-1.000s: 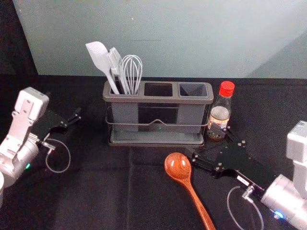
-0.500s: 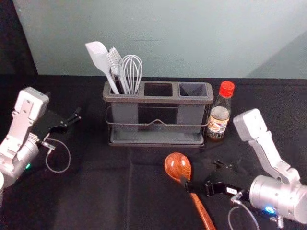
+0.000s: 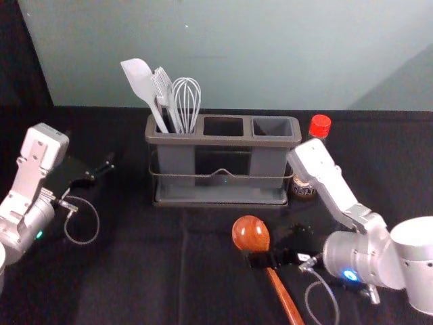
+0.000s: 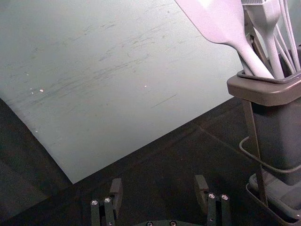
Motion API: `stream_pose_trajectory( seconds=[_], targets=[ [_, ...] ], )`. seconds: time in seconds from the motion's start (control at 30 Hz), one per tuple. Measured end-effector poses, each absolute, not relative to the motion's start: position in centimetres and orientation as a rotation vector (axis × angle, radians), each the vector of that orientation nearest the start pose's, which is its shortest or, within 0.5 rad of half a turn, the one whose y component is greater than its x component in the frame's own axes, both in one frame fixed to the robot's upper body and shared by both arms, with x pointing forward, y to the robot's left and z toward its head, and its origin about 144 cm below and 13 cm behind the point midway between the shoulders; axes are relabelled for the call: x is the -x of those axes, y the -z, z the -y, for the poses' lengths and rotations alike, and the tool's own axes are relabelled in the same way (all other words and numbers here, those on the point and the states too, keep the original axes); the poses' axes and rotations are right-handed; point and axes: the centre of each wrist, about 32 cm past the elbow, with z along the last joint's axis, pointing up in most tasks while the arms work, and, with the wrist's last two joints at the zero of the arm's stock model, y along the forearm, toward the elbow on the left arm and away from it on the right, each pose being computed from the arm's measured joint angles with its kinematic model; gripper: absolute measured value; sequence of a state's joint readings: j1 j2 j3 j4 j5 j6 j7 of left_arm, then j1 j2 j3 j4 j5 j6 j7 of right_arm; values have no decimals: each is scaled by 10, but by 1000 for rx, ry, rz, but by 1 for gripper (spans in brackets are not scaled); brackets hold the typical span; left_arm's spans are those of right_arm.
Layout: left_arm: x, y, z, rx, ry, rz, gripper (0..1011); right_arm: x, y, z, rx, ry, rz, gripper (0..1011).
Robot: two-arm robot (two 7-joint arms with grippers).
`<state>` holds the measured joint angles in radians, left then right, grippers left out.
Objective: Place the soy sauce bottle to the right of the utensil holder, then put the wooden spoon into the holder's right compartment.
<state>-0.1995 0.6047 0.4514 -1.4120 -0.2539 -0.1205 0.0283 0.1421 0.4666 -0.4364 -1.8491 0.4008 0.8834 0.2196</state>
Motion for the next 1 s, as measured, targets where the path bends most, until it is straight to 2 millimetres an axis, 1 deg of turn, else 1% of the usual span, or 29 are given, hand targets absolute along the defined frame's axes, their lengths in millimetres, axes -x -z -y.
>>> stream_pose_trajectory(
  seconds=[0.13,0.3,0.6,1.0],
  targets=[
    [-489,-1140,-310,-304,-1248,285,1005,-455,-1229,188,650,866,-325,1002],
    [-489,-1140,-310,-304,-1248,285,1005,-459,-1229,177,658,897,-309,1002],
    [-489,-1140,-310,-304,-1248,285,1005,-464,-1229,166,656,924,-322,1002],
    [-489,-1140,-310,-304,-1248,285,1005,-469,-1225,159,664,950,-348,1002]
  ],
)
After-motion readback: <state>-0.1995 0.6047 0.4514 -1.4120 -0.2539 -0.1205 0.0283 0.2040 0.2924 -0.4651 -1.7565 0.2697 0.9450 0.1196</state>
